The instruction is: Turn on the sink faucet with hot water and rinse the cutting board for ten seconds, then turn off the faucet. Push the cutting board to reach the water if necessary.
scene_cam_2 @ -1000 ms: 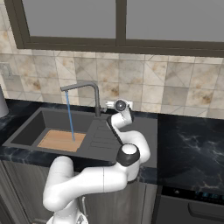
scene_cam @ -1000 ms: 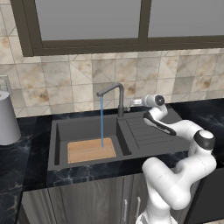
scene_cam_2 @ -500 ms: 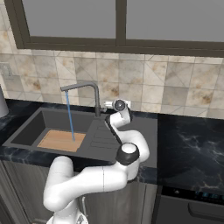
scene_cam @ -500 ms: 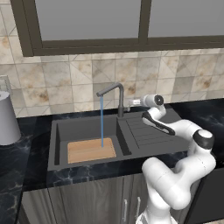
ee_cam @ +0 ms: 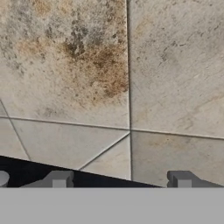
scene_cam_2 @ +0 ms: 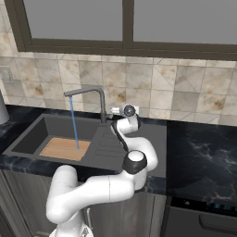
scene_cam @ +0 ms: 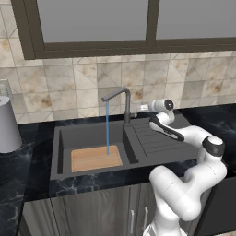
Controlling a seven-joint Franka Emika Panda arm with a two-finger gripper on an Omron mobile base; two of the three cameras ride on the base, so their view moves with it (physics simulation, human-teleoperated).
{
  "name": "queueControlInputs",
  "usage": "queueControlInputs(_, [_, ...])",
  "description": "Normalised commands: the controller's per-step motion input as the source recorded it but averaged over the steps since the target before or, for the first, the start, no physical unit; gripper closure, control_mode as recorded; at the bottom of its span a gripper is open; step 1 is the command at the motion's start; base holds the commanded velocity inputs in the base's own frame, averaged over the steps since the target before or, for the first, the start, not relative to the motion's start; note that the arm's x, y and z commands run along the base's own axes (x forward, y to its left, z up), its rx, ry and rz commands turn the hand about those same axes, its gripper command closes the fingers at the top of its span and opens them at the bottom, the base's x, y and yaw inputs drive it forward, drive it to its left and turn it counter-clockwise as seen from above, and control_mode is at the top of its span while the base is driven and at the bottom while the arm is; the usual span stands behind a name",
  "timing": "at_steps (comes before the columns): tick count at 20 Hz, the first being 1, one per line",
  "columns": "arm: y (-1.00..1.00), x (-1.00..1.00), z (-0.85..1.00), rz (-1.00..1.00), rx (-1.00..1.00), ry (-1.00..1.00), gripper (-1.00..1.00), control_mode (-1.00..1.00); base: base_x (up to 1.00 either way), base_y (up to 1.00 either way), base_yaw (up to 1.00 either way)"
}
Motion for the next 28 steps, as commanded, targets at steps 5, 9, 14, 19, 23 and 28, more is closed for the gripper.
queueControlInputs(5, [0.32, 0.03, 0.00, 0.06, 0.00, 0.00, -1.00, -1.00, 0.00, 0.00, 0.00])
queueControlInputs(9, [0.37, 0.04, 0.00, 0.06, 0.00, 0.00, -1.00, -1.00, 0.00, 0.00, 0.00])
queueControlInputs(14, [0.42, 0.02, 0.00, 0.06, 0.00, 0.00, -1.00, -1.00, 0.00, 0.00, 0.00])
queueControlInputs(19, [0.46, 0.00, 0.00, 0.04, -0.01, 0.00, -1.00, -1.00, 0.00, 0.00, 0.00])
queueControlInputs(23, [0.51, 0.00, 0.00, 0.02, -0.02, 0.00, -1.00, -1.00, 0.00, 0.00, 0.00])
queueControlInputs(28, [0.59, 0.00, 0.00, 0.01, -0.03, 0.00, -1.00, -1.00, 0.00, 0.00, 0.00])
